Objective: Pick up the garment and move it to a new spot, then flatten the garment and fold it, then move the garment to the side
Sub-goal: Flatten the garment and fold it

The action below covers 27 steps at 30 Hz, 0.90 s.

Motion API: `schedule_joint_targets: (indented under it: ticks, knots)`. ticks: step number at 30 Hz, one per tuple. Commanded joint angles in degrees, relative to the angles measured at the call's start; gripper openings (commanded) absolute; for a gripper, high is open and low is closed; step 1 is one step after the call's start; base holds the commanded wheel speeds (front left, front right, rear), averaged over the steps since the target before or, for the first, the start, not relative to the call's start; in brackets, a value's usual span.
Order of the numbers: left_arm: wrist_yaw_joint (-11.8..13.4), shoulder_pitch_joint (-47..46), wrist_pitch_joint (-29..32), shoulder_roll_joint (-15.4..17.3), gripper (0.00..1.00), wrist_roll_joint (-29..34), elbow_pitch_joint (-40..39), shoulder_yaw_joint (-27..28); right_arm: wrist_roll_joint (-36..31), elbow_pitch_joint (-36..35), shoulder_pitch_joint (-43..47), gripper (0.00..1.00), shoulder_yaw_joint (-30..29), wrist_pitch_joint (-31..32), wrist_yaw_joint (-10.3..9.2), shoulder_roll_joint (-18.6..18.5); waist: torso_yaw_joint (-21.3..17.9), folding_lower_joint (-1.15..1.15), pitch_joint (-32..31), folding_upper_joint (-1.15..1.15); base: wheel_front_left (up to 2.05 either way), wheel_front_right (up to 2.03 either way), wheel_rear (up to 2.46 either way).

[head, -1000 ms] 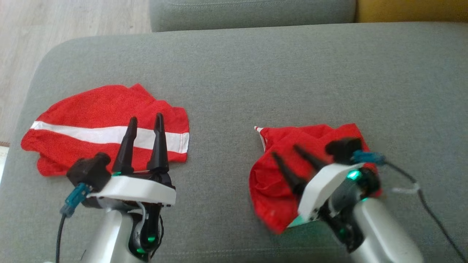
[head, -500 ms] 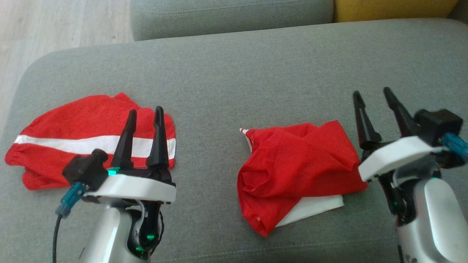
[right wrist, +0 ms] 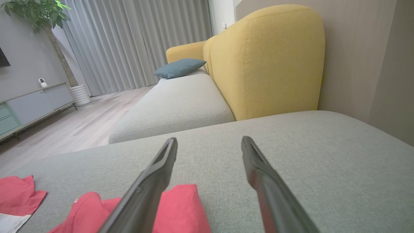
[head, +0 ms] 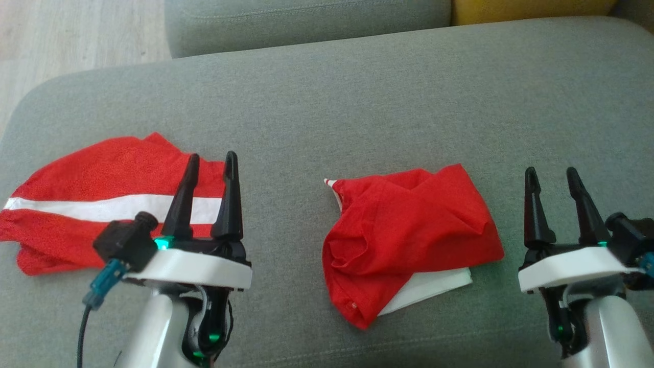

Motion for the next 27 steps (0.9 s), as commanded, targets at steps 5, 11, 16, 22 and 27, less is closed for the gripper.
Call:
schedule_joint_targets:
  ticks: [5, 11, 16, 22, 27]
  knots:
    - [-0.5, -1.6, -0.3, 0.1, 1.00, 0.9, -2.0, 1.8, 0.2, -0.8, -2.1, 1.00, 1.2, -1.2, 0.37, -0.2, -0.2, 0.00, 0.1, 0.00, 0.00, 0.00, 0.00]
    - [-0.7, -1.6, -0.3, 0.1, 1.00, 1.0, -2.0, 1.6, -0.2, -0.3, -2.4, 1.00, 0.8, -1.4, 0.37, -0.1, 0.1, 0.00, 0.1, 0.00, 0.00, 0.00, 0.00]
    - [-0.7, -1.6, -0.3, 0.1, 1.00, 0.8, -2.0, 1.0, -0.5, 0.5, -2.3, 1.00, 0.2, -0.5, 0.37, -0.1, 0.8, 0.00, 0.6, 0.00, 0.00, 0.00, 0.00]
    - [-0.8, -2.3, -0.3, 0.1, 1.00, 0.7, -2.0, 0.5, -2.1, 3.7, -1.5, 0.00, 1.0, 0.9, 0.37, -0.1, 2.3, 0.00, 1.9, 0.00, 0.00, 0.00, 0.00]
    - [-0.9, -2.8, -0.3, 0.1, 1.00, 0.7, -1.8, 0.2, -1.2, 7.4, -2.2, 0.00, 3.9, 1.8, 0.37, -0.1, 3.7, 0.00, 3.2, 0.00, 0.00, 0.00, 0.00]
